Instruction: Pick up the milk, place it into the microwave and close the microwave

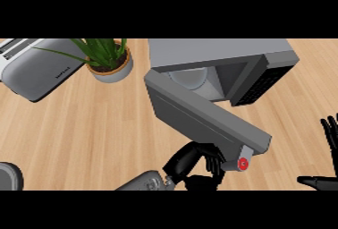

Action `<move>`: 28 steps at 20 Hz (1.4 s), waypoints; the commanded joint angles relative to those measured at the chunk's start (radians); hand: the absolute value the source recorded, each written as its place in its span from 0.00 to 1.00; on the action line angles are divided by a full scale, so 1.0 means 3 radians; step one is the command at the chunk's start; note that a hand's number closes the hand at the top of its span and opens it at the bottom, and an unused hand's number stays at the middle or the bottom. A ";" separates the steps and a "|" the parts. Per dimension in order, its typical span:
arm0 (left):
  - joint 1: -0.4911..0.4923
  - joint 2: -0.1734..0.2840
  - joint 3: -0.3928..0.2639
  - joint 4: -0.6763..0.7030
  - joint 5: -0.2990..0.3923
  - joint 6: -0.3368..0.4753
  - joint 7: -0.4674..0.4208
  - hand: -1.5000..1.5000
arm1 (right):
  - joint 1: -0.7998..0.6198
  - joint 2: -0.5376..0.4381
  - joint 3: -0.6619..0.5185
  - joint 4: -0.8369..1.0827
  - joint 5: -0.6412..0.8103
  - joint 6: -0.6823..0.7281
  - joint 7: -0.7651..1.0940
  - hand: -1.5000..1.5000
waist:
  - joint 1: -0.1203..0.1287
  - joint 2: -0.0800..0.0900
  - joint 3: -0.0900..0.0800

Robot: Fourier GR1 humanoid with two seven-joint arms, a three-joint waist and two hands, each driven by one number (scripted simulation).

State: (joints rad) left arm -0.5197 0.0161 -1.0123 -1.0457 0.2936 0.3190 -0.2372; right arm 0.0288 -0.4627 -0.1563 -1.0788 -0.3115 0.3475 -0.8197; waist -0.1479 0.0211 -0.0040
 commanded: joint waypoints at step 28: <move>-0.1827 -0.0049 0.0462 0.0812 0.0989 0.0714 0.0010 1.00 | -0.0694 -0.0371 0.0220 -0.0573 -0.0508 0.0596 0.0540 0.00 | -0.0752 0.0225 0.0025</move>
State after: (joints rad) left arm -0.9962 0.0313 -0.8967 -0.8140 0.5646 0.5284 -0.2267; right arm -0.1565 -0.5626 -0.0921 -1.2464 -0.4424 0.4682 -0.6437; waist -0.3485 0.0842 0.0018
